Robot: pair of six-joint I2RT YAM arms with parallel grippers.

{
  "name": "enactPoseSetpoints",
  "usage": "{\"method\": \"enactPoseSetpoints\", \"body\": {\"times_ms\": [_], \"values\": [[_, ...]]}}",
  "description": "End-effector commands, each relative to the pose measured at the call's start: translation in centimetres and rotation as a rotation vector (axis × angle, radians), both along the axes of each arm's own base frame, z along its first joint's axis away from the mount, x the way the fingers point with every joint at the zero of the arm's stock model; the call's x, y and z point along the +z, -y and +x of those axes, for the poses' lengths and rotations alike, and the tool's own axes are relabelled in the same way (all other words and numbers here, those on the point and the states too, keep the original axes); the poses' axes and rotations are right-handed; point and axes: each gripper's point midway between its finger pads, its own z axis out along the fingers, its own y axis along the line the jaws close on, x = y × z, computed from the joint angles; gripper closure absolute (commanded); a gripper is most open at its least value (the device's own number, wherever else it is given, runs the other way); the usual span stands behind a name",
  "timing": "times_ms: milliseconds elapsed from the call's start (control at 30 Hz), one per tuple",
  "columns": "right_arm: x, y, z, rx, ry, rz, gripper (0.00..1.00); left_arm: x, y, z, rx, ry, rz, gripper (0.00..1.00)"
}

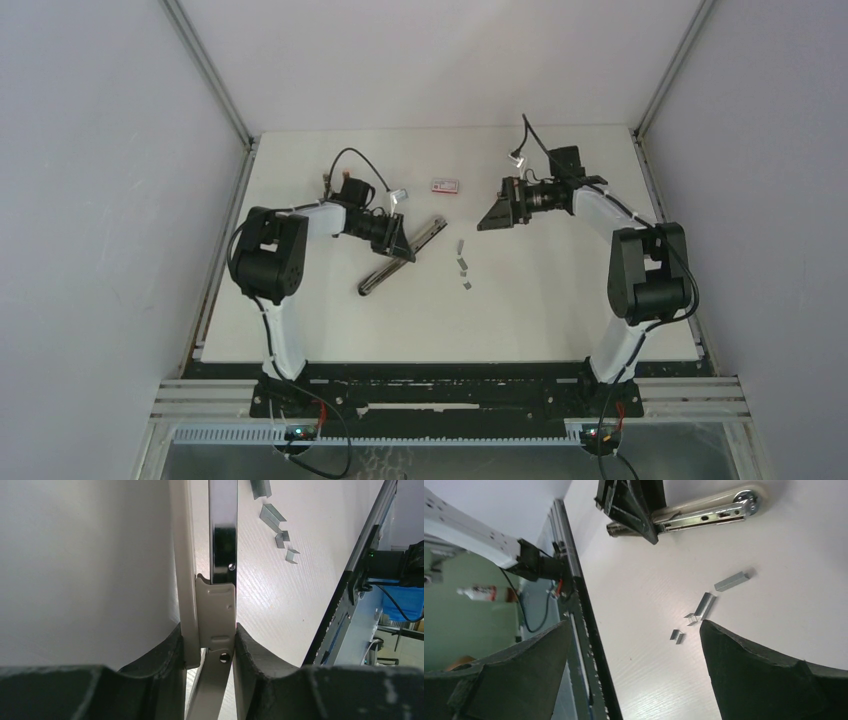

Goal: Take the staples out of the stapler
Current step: Place the stapler at the center of the board.

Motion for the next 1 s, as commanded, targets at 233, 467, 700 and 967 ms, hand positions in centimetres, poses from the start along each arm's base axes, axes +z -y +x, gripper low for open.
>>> {"method": "enactPoseSetpoints", "body": {"times_ms": [233,467,700,967], "values": [[1.5,-3.0,-1.1,0.244,0.601,-0.264,0.00,1.6,-0.3,1.7,0.045,0.004,-0.027,0.41],[0.8,-4.1,-1.4,0.274,0.627,-0.297,0.00,1.5,-0.9,2.5,0.083,0.035,0.022,0.36],[1.1,-4.1,-2.7,0.313,0.672,-0.318,0.00,5.9,-1.6,3.9,0.096,0.238,0.094,0.31],[2.4,-3.3,-2.8,0.287,0.727,-0.343,0.00,6.8,-0.5,3.6,0.035,0.364,0.269,0.34]]}}
